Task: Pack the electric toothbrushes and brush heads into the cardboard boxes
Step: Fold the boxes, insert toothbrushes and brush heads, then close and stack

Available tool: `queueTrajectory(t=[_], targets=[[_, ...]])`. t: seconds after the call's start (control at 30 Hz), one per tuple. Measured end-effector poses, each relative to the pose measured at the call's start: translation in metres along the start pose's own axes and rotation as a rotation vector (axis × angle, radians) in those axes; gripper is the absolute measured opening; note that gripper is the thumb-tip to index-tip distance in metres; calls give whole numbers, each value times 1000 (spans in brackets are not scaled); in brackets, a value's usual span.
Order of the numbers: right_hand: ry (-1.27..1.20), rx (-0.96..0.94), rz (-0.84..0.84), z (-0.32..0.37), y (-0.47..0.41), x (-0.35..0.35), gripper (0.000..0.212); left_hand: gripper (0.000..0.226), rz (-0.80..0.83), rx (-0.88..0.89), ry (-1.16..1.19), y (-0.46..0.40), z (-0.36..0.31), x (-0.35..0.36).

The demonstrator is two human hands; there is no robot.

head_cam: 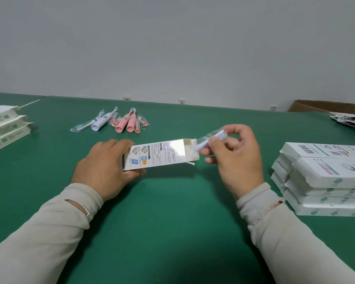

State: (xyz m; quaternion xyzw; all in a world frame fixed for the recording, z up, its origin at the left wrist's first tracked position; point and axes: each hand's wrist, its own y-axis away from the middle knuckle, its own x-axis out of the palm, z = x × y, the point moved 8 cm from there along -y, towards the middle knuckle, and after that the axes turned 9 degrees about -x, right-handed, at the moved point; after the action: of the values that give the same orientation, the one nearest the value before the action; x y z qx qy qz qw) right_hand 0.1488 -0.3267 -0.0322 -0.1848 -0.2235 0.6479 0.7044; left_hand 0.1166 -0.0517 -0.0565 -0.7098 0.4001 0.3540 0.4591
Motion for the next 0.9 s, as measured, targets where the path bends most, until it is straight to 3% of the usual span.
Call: queueTrajectory(t=[0.3, 0.5, 0.7, 0.83, 0.9], targets=[[125, 21, -116, -5, 7, -7, 22, 55, 9, 12, 8, 3, -5, -1], [262, 82, -45, -13, 11, 2, 23, 56, 12, 20, -8, 4, -6, 1], [449, -72, 7, -1, 13, 7, 24, 57, 38, 34, -15, 5, -10, 4], [348, -5, 10, -8, 12, 9, 20, 59, 39, 32, -30, 5, -8, 3], [410, -1, 1, -9, 11, 6, 21, 60, 35, 35, -44, 5, -9, 3]])
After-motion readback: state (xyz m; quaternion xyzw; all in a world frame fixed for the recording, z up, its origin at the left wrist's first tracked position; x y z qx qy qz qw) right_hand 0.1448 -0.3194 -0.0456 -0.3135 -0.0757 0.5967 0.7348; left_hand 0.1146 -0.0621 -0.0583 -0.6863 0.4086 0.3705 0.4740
